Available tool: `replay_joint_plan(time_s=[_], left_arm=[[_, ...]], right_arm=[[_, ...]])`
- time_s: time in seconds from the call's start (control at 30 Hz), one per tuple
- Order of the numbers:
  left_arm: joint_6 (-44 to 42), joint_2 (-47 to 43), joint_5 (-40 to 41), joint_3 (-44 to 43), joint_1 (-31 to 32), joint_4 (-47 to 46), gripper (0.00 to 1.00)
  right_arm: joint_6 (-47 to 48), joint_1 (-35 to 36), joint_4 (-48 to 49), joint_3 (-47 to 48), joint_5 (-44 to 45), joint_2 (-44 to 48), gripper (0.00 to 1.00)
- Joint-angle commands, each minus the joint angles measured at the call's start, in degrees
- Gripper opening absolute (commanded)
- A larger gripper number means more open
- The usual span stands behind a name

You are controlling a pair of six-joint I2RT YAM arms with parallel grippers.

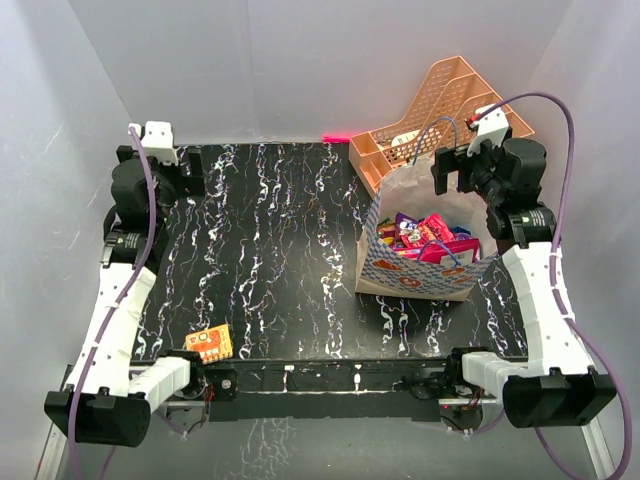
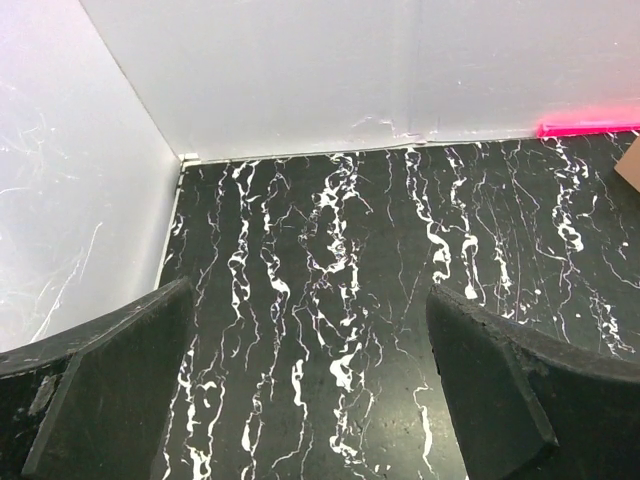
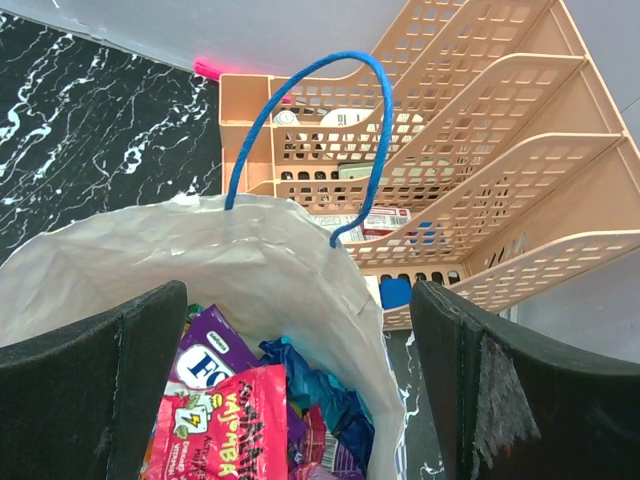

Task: Place the snacks into the paper bag
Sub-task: Reset both arms

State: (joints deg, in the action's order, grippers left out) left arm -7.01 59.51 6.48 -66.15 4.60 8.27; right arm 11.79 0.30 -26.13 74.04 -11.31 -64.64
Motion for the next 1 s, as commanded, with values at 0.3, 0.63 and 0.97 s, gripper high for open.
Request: replay_joint_plan(time_s=[0.3,0.63,0.97], left_arm=[[4.9,-2.9,-3.9,0.2,-1.2,3.6,0.98],[4.2,-4.7,-4.9,2.0,-1.4,4.6,0.98],[5.2,-5.5,-6.1,1.3,-2.2,6.2,0.98]], right_arm=[[-1.9,-0.1,7.2,-4.2,0.0,7.2,0.98],[-1.4,-0.1,5.1,-2.9,0.6,8.5,0.98],[-0.7,-0.1,2.3,-2.8,0.2,9.7,0.98]])
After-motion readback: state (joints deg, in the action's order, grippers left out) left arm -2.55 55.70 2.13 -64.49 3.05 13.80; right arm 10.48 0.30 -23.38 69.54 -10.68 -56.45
